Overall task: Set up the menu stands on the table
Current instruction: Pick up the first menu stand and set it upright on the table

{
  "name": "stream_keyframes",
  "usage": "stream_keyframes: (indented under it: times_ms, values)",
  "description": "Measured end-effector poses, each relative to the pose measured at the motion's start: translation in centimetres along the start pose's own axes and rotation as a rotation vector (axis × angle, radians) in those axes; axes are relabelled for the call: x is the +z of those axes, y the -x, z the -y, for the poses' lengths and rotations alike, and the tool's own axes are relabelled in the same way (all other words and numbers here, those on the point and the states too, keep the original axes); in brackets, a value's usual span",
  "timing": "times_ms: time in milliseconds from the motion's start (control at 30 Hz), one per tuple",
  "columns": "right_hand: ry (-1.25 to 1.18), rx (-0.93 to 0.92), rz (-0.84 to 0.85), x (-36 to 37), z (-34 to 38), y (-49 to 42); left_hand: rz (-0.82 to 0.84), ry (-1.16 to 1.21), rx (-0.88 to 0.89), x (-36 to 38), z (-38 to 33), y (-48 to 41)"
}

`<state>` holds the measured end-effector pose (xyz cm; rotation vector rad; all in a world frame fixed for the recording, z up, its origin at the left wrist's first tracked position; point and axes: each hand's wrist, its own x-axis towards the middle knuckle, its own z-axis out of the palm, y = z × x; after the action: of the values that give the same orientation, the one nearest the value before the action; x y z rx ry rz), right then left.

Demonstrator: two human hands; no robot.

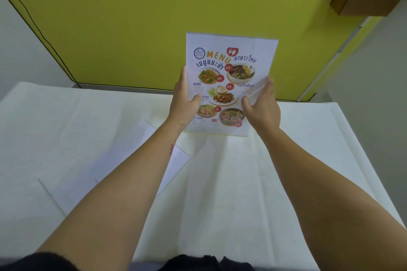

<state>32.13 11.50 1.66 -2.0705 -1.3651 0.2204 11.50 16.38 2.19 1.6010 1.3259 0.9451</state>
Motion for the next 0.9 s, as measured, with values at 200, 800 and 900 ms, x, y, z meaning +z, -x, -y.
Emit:
stream_keyframes:
  times_ms: [200,800,900]
  values:
    - [0.066,0.019,-0.008,-0.4,0.2,0.9,-0.019,-0.054,0.048,0.1,0.0,0.9]
    - [0.310,-0.014,-0.029,-1.6,0.4,4.7,0.025,-0.301,-0.020,-1.4,-0.1,4.2]
    - [0.375,-0.083,0.017,-1.2,0.9,6.0,0.015,-0.436,-0.033,-1.9,0.7,5.6]
